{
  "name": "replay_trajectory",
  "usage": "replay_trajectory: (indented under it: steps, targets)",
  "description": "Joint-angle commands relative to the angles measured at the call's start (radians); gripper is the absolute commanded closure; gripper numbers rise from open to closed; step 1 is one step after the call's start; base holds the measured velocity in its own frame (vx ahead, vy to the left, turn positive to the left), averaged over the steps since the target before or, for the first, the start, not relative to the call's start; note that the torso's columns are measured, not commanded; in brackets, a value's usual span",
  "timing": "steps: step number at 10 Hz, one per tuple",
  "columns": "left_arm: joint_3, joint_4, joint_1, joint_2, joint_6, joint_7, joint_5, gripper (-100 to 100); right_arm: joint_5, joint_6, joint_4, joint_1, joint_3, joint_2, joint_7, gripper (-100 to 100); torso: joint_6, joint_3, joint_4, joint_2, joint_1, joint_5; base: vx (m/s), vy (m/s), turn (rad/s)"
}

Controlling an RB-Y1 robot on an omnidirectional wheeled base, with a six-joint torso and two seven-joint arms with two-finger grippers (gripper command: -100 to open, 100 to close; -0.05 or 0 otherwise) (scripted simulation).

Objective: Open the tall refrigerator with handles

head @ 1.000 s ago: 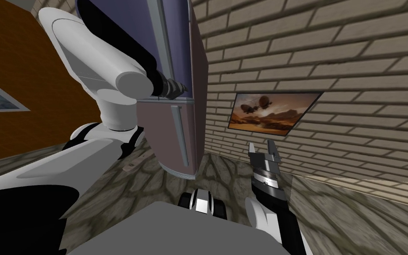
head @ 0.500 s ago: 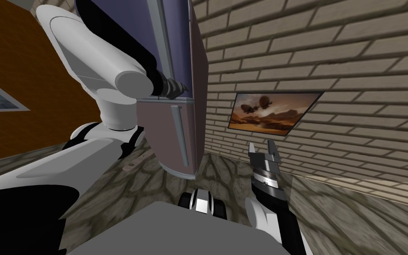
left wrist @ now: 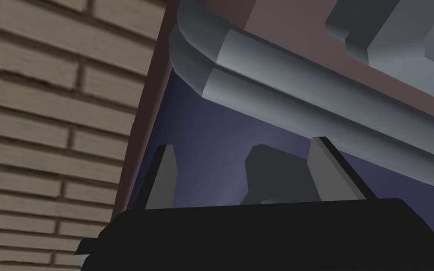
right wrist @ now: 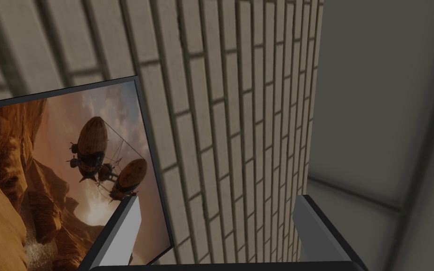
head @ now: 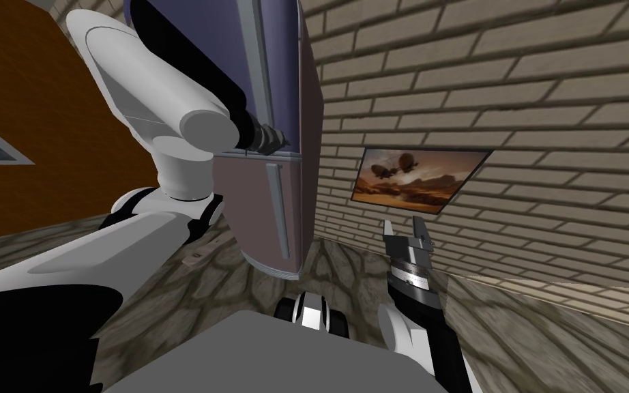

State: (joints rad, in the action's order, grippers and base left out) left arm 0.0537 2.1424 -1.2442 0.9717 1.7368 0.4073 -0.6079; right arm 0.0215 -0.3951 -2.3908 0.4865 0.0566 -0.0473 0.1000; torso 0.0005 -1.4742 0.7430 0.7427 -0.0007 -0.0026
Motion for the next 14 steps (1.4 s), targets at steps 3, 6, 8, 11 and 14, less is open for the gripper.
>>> replay_trajectory:
  steps: [3, 6, 8, 11, 14]
  targets:
    - [-0.008, 0.013, -0.02, -0.026, -0.031, 0.001, -0.069, 100, 0.0, 0.0, 0.0, -0.001, 0.0, 0.0, 0.0, 0, -0.002, 0.009, 0.005, 0.011, 0.005, 0.003, -0.221, 0.241, -0.067]
    - [-0.016, 0.025, -0.04, -0.052, -0.061, 0.002, -0.138, 100, 0.0, 0.0, 0.0, -0.001, 0.0, 0.0, 0.0, 0, -0.003, 0.002, 0.006, 0.005, 0.004, 0.001, -0.243, 0.212, -0.024]
    - [-0.021, 0.034, -0.053, -0.069, -0.082, 0.003, -0.184, 100, 0.0, 0.0, 0.0, -0.001, 0.0, 0.0, 0.0, 0, -0.002, 0.004, 0.006, 0.007, 0.001, 0.0, -0.274, 0.271, -0.038]
    - [-0.005, 0.034, -0.062, -0.089, -0.082, -0.002, -0.213, 100, 0.0, 0.0, 0.0, -0.001, 0.0, 0.0, 0.0, 0, 0.0, 0.005, 0.007, 0.009, -0.003, -0.002, -0.231, 0.258, -0.032]
    - [-0.014, 0.049, -0.071, -0.115, -0.094, -0.003, -0.258, 100, 0.0, 0.0, 0.0, 0.0, 0.0, 0.0, 0.0, 0, 0.003, -0.001, 0.001, -0.001, -0.006, -0.003, -0.1, 0.234, -0.054]
